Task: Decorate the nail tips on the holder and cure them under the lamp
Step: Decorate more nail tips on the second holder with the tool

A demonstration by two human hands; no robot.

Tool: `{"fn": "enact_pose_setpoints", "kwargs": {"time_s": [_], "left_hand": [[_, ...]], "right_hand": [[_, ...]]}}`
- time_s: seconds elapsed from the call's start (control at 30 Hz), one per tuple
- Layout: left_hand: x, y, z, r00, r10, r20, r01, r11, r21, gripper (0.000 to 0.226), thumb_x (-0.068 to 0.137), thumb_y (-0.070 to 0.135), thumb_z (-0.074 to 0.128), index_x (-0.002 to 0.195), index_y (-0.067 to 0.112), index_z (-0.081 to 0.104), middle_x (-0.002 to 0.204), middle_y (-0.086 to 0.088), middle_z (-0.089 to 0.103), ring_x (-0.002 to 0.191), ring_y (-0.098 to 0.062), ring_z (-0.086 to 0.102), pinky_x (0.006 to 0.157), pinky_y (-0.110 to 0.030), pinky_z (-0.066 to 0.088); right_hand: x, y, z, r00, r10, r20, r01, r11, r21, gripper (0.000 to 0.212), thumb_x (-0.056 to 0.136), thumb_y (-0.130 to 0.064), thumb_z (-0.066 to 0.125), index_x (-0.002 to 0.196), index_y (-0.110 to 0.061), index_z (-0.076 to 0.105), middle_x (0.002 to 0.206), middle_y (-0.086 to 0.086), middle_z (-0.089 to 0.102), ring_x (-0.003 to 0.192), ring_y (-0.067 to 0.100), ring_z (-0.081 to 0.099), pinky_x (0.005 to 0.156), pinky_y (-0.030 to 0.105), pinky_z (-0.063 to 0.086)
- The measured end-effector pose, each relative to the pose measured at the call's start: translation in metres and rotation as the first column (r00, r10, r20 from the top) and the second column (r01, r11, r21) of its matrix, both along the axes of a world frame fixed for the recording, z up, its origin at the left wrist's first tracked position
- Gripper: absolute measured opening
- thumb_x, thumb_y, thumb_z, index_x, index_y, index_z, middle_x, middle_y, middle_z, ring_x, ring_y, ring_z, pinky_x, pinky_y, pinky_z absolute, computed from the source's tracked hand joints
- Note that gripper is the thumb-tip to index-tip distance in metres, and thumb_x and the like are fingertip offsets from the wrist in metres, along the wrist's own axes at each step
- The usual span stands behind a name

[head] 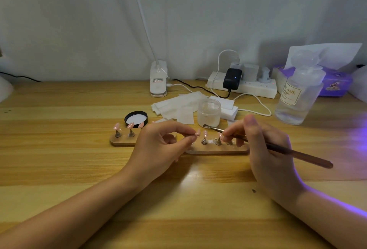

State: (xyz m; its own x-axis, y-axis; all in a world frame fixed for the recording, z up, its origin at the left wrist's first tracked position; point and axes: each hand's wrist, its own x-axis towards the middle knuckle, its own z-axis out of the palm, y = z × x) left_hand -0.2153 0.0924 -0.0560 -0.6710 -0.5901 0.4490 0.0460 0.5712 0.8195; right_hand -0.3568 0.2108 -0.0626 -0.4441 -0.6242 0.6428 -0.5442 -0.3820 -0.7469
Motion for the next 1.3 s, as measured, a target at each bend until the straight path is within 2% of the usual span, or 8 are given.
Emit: {"fn": "enact_pose_setpoints", "kwargs": {"time_s": [0.23,0.3,0.37,0.57,0.73,0.87,1.0,1.3], "left_hand": [[-0.0016,-0.0021,-0.0025,1.0,0.02,0.009,-0.02,1.0,-0.017,0.015,0.075,0.013,0.072,0.076,0.027,0.069,0.063,0.018,0.064,0.041,-0.002,0.048,0.043,-0.009,0.035],[-0.0019,-0.0024,-0.0031,0.999,0.029,0.019,-0.029,0.999,-0.037,0.02,0.075,0.01,0.072,0.075,0.03,0.068,0.063,0.02,0.063,0.042,-0.002,0.048,0.044,-0.008,0.035],[-0.0021,-0.0022,-0.0028,0.999,0.046,0.025,-0.045,0.997,-0.056,0.024,0.075,0.009,0.073,0.074,0.033,0.067,0.064,0.021,0.063,0.043,-0.001,0.048,0.045,-0.007,0.034],[-0.0018,-0.0031,-0.0027,0.997,0.061,0.04,-0.057,0.994,-0.093,0.027,0.074,0.01,0.073,0.074,0.036,0.066,0.069,0.02,0.064,0.047,-0.001,0.047,0.047,-0.009,0.036],[-0.0024,-0.0022,-0.0025,0.996,0.078,0.052,-0.073,0.991,-0.109,0.026,0.074,0.011,0.074,0.073,0.036,0.065,0.065,0.022,0.062,0.046,-0.002,0.046,0.049,-0.008,0.034],[-0.0022,-0.0026,-0.0028,0.995,0.081,0.06,-0.073,0.991,-0.116,0.028,0.074,0.011,0.074,0.073,0.036,0.065,0.063,0.022,0.061,0.047,-0.002,0.047,0.048,-0.009,0.034],[-0.0025,-0.0023,-0.0028,0.995,0.083,0.054,-0.075,0.989,-0.126,0.029,0.074,0.011,0.074,0.073,0.038,0.064,0.064,0.022,0.062,0.047,-0.001,0.047,0.048,-0.009,0.034],[-0.0031,-0.0033,-0.0041,0.994,0.087,0.064,-0.079,0.99,-0.118,0.024,0.074,0.013,0.074,0.074,0.036,0.066,0.066,0.022,0.062,0.048,-0.001,0.048,0.048,-0.009,0.035]], "right_hand": [[0.0019,-0.0006,0.002,0.986,0.011,-0.166,-0.005,0.999,0.035,0.04,0.093,-0.04,0.035,0.077,-0.02,0.065,0.075,-0.01,0.064,0.075,0.002,0.06,0.067,0.014,0.044],[0.0026,-0.0006,0.0007,0.981,0.009,-0.194,-0.005,1.0,0.022,0.043,0.094,-0.044,0.033,0.075,-0.022,0.065,0.07,-0.011,0.064,0.073,0.002,0.061,0.066,0.021,0.046],[0.003,0.0003,-0.0004,0.986,-0.013,-0.169,0.011,1.0,-0.01,0.047,0.094,-0.047,0.032,0.069,-0.024,0.064,0.064,-0.007,0.063,0.069,0.006,0.061,0.066,0.028,0.046],[0.003,-0.0018,0.001,0.985,0.006,-0.173,-0.002,1.0,0.024,0.043,0.093,-0.044,0.035,0.074,-0.021,0.066,0.071,-0.008,0.066,0.073,0.004,0.063,0.067,0.025,0.048],[0.0028,0.0,0.0012,0.984,-0.021,-0.178,0.02,1.0,-0.005,0.04,0.094,-0.04,0.035,0.072,-0.024,0.065,0.068,-0.009,0.064,0.071,0.007,0.062,0.067,0.034,0.047],[0.0021,-0.0015,0.0,0.983,0.001,-0.184,0.001,1.0,0.01,0.046,0.093,-0.041,0.036,0.07,-0.017,0.067,0.066,-0.007,0.064,0.069,0.004,0.061,0.068,0.025,0.046],[0.0014,-0.0004,-0.0005,0.983,-0.018,-0.185,0.018,1.0,-0.004,0.04,0.093,-0.035,0.037,0.069,-0.02,0.066,0.066,-0.008,0.063,0.069,0.006,0.061,0.067,0.032,0.046],[0.0009,-0.0022,-0.0005,0.977,-0.023,-0.21,0.021,1.0,-0.008,0.041,0.094,-0.037,0.036,0.072,-0.019,0.066,0.069,-0.01,0.064,0.072,0.004,0.061,0.068,0.031,0.047]]}}
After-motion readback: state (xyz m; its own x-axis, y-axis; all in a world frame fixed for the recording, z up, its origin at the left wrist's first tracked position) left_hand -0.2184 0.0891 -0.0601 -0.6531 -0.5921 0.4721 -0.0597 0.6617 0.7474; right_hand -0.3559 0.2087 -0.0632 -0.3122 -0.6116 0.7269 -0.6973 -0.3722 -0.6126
